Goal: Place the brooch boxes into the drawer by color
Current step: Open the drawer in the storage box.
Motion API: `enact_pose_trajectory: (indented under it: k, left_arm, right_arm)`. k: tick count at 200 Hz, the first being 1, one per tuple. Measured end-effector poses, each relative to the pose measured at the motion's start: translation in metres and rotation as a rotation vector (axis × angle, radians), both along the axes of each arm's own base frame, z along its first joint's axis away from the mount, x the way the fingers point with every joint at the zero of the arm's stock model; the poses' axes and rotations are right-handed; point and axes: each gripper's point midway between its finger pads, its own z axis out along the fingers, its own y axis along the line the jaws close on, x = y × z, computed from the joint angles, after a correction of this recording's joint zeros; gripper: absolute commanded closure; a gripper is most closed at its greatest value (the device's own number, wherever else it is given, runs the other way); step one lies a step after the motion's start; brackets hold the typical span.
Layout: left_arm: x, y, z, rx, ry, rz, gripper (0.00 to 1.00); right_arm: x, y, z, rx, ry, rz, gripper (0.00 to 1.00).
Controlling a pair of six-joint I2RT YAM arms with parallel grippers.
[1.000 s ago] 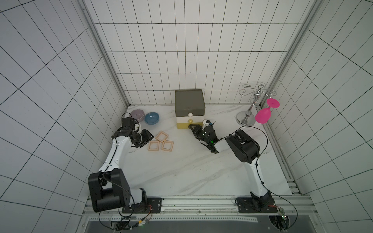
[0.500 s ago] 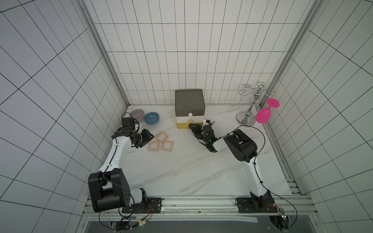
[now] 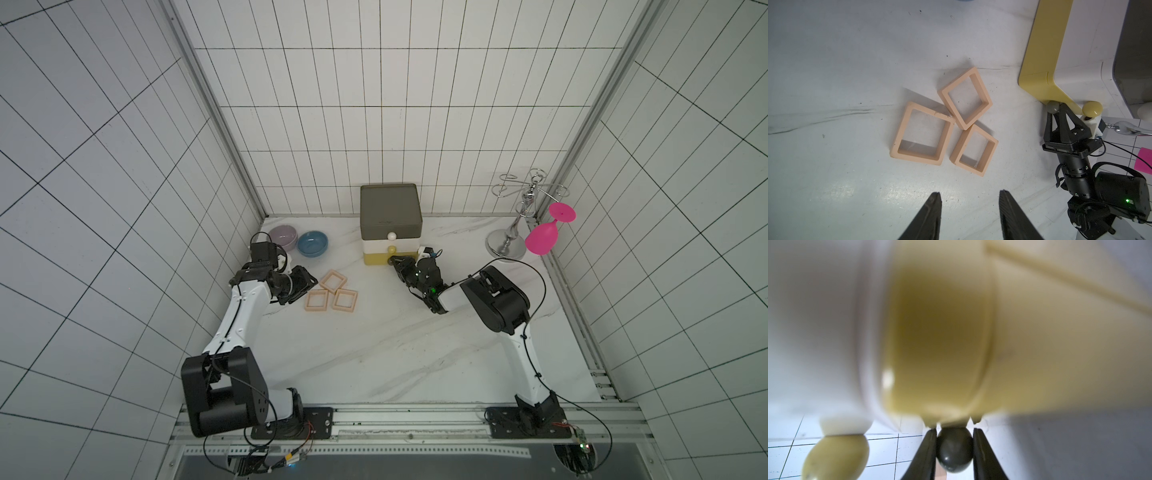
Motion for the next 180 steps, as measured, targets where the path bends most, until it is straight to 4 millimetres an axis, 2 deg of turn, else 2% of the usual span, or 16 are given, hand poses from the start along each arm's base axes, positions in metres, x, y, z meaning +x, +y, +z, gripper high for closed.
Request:
enact_pose_trajectory:
  k: [55,105,145,180]
  left_arm:
    - [0.0,0.0,0.0,-0.001,0.001,-0.001,0.51]
    - [-0.001,0.0,0.0,-0.001,0.004,-0.001,0.51]
    - [-0.005,-0.001,0.001,-0.001,0.003,-0.001,0.51]
    - [-0.007,-0.002,0.002,-0.002,0.006,0.0,0.51]
  right_arm:
    - [-0.024,-0.007,0.001,-0.008,0.004,0.003,0.77]
    - [-0.057,-0.005,0.003,-0.028,0.02,0.041,0.75]
    - [-0.095,0.01,0.009,-0.031,0.02,0.139,0.63]
    - [-0.104,0.003,0.02,-0.057,0.009,0.149,0.5]
